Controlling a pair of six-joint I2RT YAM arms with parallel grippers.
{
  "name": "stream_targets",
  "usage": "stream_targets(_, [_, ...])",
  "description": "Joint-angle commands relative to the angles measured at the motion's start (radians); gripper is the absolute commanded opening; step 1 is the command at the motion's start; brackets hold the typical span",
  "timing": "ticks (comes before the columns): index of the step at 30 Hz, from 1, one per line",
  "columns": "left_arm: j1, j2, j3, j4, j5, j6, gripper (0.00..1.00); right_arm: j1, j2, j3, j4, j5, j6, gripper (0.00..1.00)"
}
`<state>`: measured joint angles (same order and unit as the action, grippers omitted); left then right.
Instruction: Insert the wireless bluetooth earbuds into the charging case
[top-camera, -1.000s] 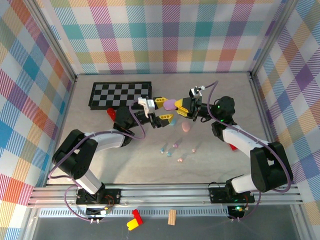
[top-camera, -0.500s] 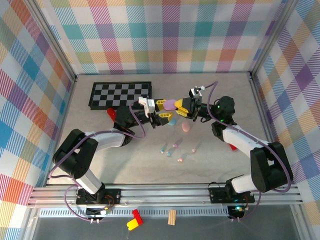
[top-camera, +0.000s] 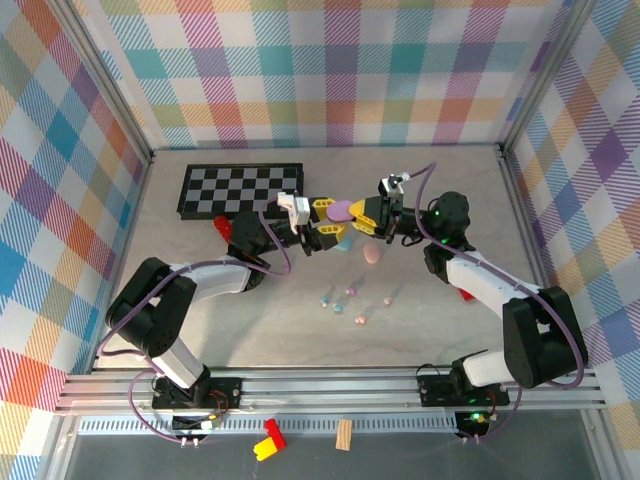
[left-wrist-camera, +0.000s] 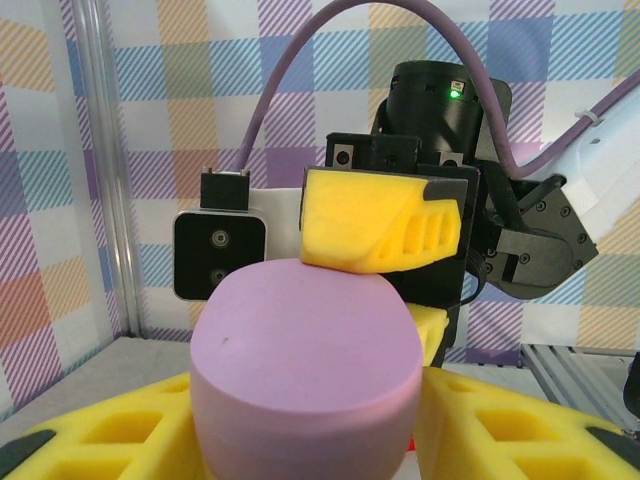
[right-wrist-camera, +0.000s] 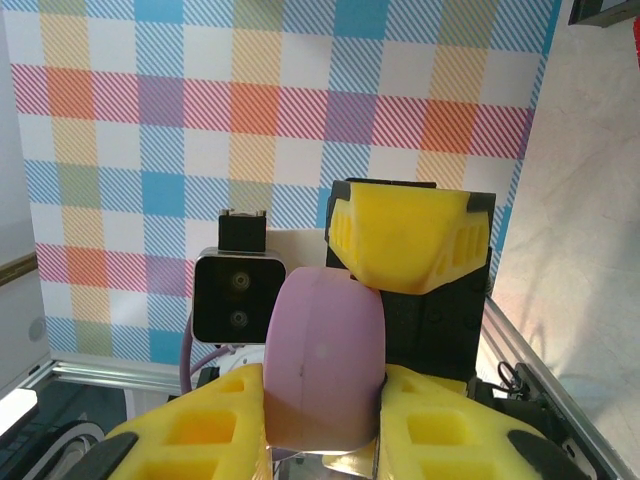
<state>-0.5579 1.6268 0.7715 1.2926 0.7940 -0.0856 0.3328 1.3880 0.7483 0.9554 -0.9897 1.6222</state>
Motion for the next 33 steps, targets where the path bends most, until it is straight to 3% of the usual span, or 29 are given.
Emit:
stream_targets(1, [0.0, 0.004, 0.029, 0.053, 0.037, -0.005, 0.41, -0.002, -0.025, -0.006, 0.014, 0.008, -0.022, 0.24])
stream_targets(11, [0.0, 0.002, 0.028, 0.053, 0.056, 0.002, 0.28, -0.004, -0.024, -0.007, -0.007, 0.013, -0.039, 0.27])
stream_targets(16, [0.003, -0.005, 0.0, 0.046, 0.056, 0.012, 0.28, -0.014, -0.057, -0.004, -0.084, 0.025, -0.122, 0.64])
stream_targets(18, [0.006, -0.011, -0.022, 0.043, 0.056, 0.012, 0.28, -0.029, -0.081, -0.004, -0.169, 0.038, -0.205, 0.72])
stream_targets(21, [0.007, -0.019, -0.064, 0.042, 0.054, 0.012, 0.28, -0.041, -0.159, 0.041, -0.552, 0.101, -0.526, 0.81])
stream_targets(23, [0.009, -0.025, -0.092, 0.042, 0.058, 0.011, 0.28, -0.041, -0.21, 0.104, -0.851, 0.189, -0.824, 0.86])
stream_targets(25, [0.009, -0.032, -0.113, 0.041, 0.071, 0.005, 0.28, -0.038, -0.242, 0.151, -1.042, 0.252, -1.087, 0.89])
stream_targets(28, [0.009, -0.043, -0.14, 0.041, 0.086, -0.009, 0.28, -0.017, -0.289, 0.198, -1.212, 0.274, -1.413, 0.91])
stream_targets(33, [0.007, -0.058, -0.168, 0.041, 0.119, -0.036, 0.28, 0.086, -0.317, 0.297, -1.414, 0.371, -1.773, 0.95])
